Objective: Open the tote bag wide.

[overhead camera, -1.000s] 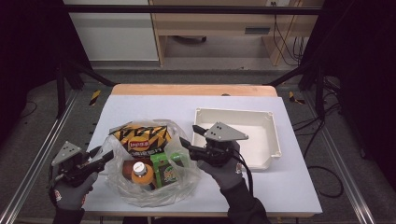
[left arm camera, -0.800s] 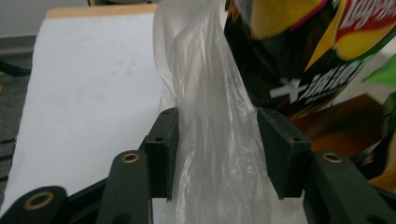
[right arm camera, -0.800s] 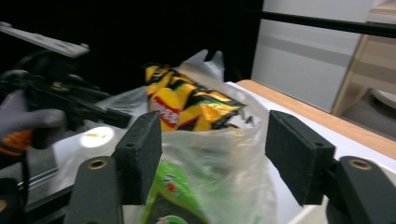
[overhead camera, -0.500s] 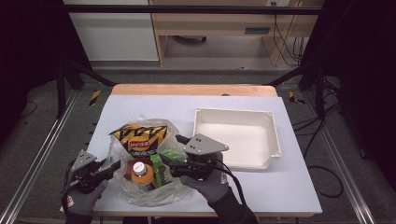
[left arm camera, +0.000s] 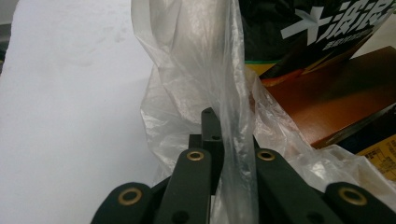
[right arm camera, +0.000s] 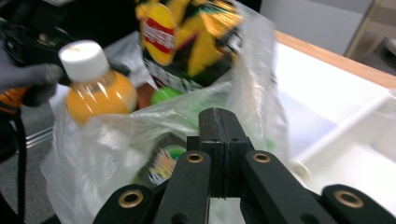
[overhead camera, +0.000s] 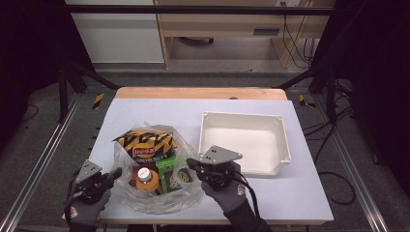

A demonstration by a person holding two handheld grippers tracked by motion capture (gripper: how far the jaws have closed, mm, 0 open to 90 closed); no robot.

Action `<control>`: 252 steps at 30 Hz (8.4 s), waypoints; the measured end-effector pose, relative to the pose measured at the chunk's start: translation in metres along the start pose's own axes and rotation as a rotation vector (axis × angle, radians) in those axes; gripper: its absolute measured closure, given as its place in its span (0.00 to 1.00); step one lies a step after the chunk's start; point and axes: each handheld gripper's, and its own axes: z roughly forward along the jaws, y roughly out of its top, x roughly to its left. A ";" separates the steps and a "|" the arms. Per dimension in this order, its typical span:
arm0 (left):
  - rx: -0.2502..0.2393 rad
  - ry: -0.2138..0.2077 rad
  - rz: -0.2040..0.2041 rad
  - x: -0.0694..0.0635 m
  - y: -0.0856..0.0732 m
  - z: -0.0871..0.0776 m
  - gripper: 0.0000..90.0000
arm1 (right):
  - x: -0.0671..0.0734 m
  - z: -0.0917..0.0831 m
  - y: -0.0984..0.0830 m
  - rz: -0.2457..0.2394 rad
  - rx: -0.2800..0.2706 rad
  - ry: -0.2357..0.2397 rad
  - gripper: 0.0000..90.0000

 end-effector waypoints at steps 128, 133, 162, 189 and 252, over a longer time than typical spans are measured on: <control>0.008 0.001 0.014 0.003 -0.008 0.004 0.97 | -0.028 0.054 -0.058 0.132 0.158 -0.113 0.84; 0.007 -0.005 0.005 0.004 -0.008 0.004 0.97 | -0.032 0.027 -0.052 0.119 0.056 -0.073 0.69; -0.012 -0.007 0.014 0.004 -0.007 0.003 0.98 | -0.032 0.039 -0.018 0.092 0.041 -0.069 0.77; -0.008 -0.006 0.013 0.004 -0.008 0.003 0.98 | -0.026 0.039 -0.036 0.085 0.061 0.045 0.66; -0.036 -0.001 0.005 0.004 -0.005 0.000 0.97 | -0.020 0.011 -0.030 0.008 -0.110 0.203 0.88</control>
